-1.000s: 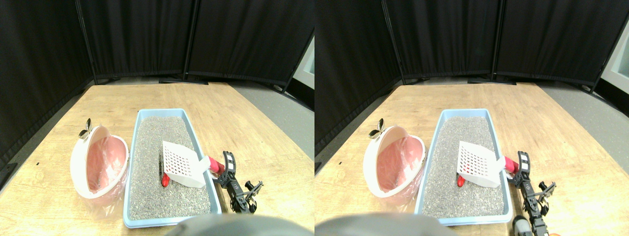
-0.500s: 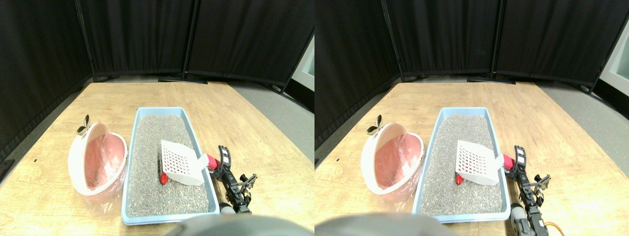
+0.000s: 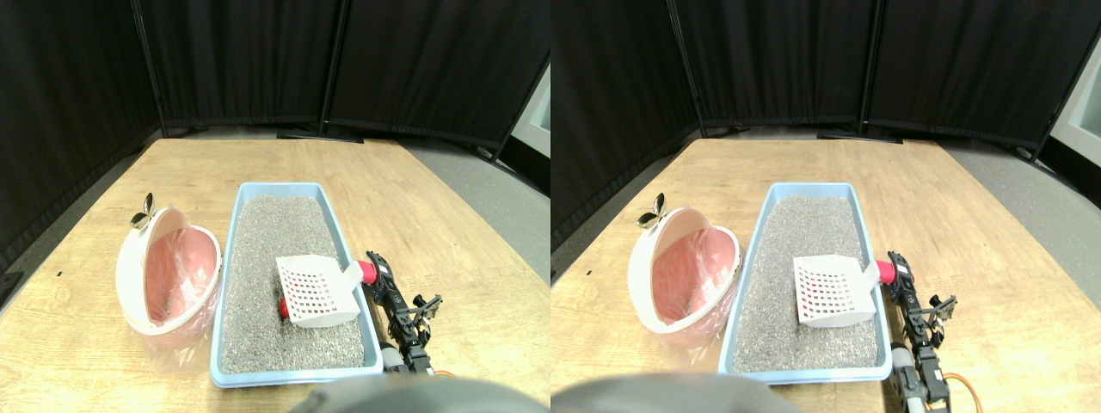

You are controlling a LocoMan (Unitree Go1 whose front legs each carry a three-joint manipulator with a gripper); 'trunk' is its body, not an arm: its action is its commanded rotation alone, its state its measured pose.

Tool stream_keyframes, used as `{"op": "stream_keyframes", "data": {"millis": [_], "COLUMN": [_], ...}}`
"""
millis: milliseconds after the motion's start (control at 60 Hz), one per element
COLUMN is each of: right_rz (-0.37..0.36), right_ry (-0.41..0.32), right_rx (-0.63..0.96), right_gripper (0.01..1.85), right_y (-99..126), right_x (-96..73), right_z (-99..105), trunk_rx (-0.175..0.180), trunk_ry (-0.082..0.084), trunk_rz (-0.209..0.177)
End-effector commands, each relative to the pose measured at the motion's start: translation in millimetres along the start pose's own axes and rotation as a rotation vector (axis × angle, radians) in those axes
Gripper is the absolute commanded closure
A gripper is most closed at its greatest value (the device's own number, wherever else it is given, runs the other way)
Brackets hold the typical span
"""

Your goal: Scoop (unimanual)

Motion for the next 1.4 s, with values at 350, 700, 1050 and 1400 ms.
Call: {"op": "stream_keyframes", "data": {"millis": [350, 700, 1050, 1400], "right_rz": [0.074, 0.217, 0.287, 0.322], "right_ry": [-0.040, -0.146, -0.199, -0.225], "right_rx": [-0.096, -0.227, -0.443, -0.655], "right_gripper": [1.81, 1.81, 1.81, 1.81], "right_y": [8.3, 27.2, 41.0, 43.4], "right_x": [-12.5, -14.6, 8.2, 24.1], "right_z": [26.5, 64.8, 107.7, 115.6], "trunk_rx": [-0.027, -0.042, -0.074, -0.129], "trunk_ry": [0.023, 0.016, 0.025, 0.042], "trunk_rz": [0.016, 0.016, 0.032, 0.088]}}
